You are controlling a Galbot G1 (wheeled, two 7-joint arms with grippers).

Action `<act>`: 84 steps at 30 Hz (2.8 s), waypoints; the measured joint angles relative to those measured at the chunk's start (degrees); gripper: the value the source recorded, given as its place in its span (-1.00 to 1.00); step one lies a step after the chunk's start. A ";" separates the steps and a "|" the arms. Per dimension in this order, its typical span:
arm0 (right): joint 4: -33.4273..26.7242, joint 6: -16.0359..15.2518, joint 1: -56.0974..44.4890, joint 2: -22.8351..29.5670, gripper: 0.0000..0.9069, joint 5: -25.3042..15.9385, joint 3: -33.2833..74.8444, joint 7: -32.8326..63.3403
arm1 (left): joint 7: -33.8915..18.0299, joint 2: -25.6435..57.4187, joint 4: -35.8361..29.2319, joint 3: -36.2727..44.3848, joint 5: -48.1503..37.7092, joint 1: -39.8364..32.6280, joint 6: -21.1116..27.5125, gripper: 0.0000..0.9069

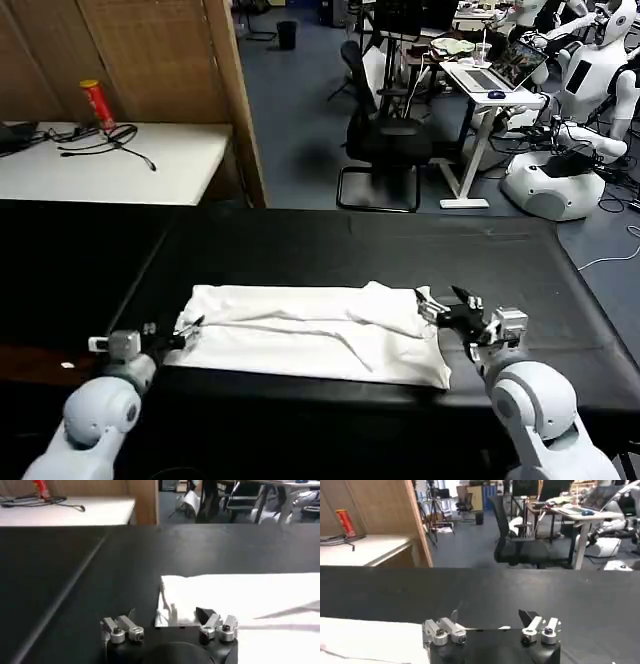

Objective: Fold and organize the clothes.

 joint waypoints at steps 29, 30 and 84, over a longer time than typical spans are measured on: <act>2.94 1.40 -2.07 2.34 0.94 -3.92 1.37 -1.69 | 3.96 5.92 2.90 -3.54 24.27 2.06 -10.02 -1.00; 3.02 1.53 -2.23 2.46 0.94 -4.27 1.38 -1.84 | 3.95 7.22 3.37 -4.20 25.61 2.28 -11.02 -1.00; 7.83 4.13 -13.22 6.76 0.94 -12.02 2.43 -5.83 | -5.52 -8.81 -11.37 23.78 -5.61 -5.38 -2.85 0.94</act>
